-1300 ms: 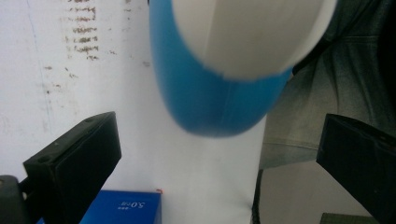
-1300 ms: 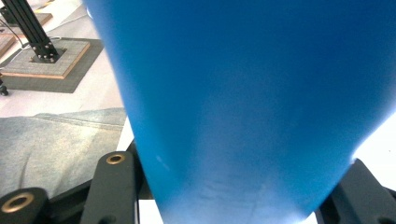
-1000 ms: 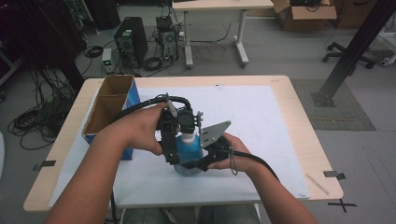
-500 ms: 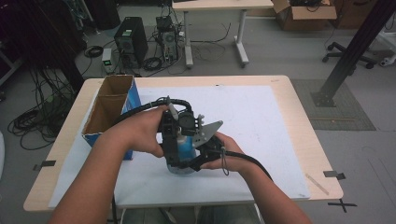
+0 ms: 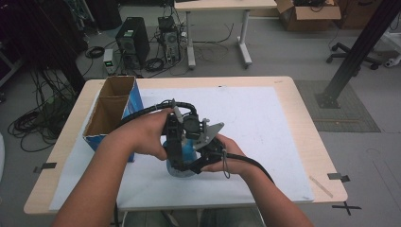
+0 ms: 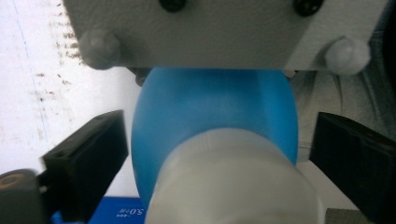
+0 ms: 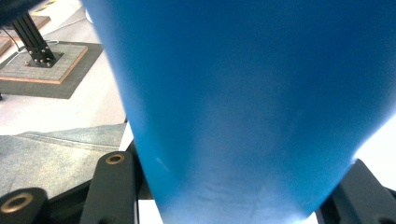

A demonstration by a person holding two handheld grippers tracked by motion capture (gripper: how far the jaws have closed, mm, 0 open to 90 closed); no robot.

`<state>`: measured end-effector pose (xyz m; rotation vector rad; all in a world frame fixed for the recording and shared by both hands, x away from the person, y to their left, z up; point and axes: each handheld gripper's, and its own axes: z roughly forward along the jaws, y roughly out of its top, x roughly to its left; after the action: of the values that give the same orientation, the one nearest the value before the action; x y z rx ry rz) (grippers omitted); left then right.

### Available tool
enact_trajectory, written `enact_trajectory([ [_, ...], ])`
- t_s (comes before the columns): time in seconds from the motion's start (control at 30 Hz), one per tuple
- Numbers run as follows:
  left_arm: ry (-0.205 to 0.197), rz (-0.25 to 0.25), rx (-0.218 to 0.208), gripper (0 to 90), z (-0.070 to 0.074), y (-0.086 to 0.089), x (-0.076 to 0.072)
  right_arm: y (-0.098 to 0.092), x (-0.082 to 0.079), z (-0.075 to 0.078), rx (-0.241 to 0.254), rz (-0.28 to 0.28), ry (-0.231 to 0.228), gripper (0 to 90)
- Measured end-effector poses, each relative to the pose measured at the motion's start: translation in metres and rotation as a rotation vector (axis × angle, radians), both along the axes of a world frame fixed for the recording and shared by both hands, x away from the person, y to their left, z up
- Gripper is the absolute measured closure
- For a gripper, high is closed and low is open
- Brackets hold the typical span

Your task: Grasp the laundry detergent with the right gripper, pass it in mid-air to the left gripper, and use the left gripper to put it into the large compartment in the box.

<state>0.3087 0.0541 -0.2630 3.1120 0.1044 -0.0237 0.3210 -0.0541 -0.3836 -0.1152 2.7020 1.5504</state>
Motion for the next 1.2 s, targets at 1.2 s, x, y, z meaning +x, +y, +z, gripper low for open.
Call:
enact_trajectory([
  [1.2,-0.019,-0.013,0.015,24.0,0.0023,-0.0012,-0.0009,-0.0014,-0.0041,0.0067,0.023,-0.003,0.02,45.0],
])
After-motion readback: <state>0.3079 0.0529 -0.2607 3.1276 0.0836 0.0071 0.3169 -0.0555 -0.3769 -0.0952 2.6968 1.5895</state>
